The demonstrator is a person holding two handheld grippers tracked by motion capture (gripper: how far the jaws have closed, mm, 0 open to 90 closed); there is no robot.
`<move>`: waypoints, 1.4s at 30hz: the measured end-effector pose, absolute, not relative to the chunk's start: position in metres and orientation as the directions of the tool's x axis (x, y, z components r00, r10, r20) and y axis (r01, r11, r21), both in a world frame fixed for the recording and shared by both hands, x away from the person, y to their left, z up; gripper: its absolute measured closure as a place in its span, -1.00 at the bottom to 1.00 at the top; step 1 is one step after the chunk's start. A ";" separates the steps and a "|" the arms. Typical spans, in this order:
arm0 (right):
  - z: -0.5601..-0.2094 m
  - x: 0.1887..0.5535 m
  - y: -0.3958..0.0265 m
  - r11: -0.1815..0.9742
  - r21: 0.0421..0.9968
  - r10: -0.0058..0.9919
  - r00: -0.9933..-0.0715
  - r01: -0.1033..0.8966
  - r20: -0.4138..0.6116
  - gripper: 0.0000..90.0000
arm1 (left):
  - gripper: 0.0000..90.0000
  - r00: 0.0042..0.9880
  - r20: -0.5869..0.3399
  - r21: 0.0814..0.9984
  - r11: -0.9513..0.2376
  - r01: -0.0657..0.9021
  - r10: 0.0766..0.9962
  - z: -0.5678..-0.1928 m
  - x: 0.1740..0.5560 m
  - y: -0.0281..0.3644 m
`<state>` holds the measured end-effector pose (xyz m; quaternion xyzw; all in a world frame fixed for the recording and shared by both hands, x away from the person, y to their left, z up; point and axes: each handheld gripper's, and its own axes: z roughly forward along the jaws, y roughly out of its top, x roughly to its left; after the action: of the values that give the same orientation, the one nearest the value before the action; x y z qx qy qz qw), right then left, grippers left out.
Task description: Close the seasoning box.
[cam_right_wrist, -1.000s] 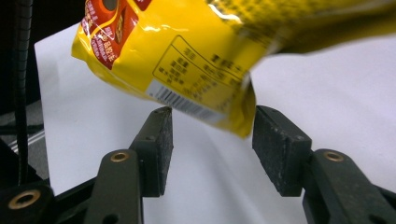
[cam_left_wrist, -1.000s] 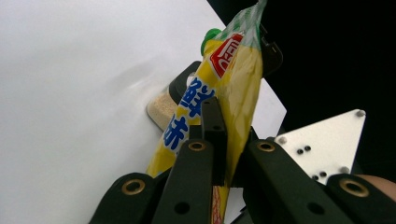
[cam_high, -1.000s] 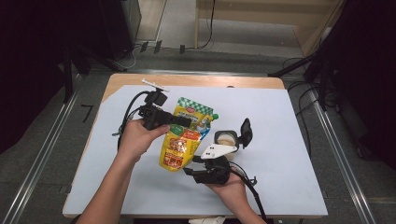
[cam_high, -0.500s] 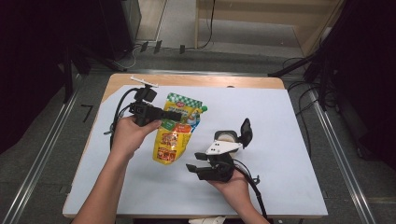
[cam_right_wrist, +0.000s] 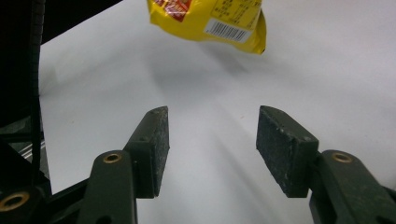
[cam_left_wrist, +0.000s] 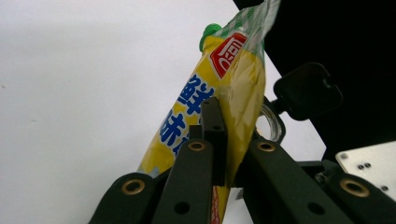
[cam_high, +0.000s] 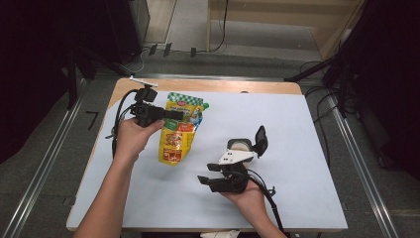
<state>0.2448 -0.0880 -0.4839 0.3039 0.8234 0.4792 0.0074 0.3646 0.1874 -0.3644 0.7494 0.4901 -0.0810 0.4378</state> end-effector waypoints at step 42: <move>-0.476 0.249 -0.098 0.343 0.804 0.521 -0.810 0.487 0.269 0.02 | 0.92 0.546 -0.504 0.622 -0.158 0.767 0.669 -0.384 0.355 0.208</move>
<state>0.2490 -0.0983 -0.4761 0.3074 0.8192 0.4838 0.0176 0.3551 0.2081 -0.3844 0.7590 0.4731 -0.0551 0.4439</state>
